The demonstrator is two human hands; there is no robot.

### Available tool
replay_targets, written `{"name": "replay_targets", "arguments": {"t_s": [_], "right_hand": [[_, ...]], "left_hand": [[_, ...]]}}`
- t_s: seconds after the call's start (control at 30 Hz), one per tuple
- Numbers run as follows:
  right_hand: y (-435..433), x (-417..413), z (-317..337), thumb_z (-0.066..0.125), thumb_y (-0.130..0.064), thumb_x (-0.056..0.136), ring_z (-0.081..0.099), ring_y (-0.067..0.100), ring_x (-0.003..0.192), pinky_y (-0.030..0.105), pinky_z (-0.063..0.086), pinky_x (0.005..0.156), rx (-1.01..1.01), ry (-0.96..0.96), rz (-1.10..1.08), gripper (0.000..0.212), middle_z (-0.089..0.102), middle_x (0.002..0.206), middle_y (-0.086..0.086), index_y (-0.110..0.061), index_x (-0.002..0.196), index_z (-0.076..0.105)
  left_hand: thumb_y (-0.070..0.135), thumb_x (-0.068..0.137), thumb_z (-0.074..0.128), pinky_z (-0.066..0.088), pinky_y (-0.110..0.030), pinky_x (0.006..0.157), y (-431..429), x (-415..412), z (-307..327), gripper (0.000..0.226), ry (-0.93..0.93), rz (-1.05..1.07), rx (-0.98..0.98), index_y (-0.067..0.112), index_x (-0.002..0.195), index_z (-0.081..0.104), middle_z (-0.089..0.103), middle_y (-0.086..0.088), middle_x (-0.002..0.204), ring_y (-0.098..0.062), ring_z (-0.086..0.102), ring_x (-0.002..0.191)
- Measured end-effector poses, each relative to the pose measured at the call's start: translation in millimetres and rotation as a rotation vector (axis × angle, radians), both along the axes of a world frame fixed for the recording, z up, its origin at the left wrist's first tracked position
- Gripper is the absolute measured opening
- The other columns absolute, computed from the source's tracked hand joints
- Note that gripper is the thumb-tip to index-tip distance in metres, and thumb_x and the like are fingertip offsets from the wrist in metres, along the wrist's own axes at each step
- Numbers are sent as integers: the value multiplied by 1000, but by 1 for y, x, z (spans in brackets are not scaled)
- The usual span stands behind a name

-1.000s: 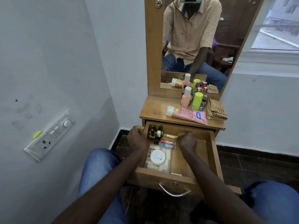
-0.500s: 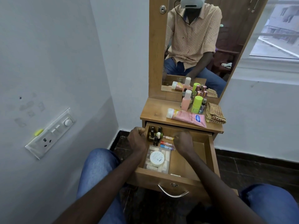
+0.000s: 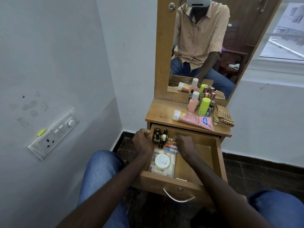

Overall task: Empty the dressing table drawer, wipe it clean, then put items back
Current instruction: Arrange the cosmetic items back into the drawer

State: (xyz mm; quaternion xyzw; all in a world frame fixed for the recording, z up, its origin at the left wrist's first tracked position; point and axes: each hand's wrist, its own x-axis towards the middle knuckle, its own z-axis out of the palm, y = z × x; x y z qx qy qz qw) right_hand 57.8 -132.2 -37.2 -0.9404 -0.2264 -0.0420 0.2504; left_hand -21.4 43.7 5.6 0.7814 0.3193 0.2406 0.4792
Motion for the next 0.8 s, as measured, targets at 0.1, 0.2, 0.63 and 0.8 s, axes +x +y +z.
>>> {"name": "replay_targets", "arguments": {"t_s": [0.1,0.2,0.63,0.8], "right_hand": [[4,-1,5,62,-4,100,64,5,65,22,52,55,54,55,6,16,67,84,-5,-17,102,71],[1,0,3,67,-10,99,68,5,72,25,59,62,104,83,10,12,71,91,-3,-20,105,72],[-1,-20,14,64,-10,100,68,16,83,22,49,60,287,246,-479,10,69,97,7,-8,109,69],[4,-18,11,64,-10,100,68,15,84,22,47,58,330,315,-464,8,70,98,5,-11,106,70]], "left_hand": [[-3,91,69,40,-9,60,0,1,-1,20,-5,-3,-7,8,107,73,73,-6,106,-13,66,94],[-2,92,68,40,-10,59,1,1,-3,20,1,-8,13,8,109,73,72,-5,107,-10,64,94],[-1,92,69,45,-12,66,3,2,-8,18,3,-17,72,8,107,73,73,-7,105,-15,68,95],[-1,90,71,47,-15,67,5,4,-11,18,7,-12,80,8,105,74,74,-7,104,-16,69,95]]}}
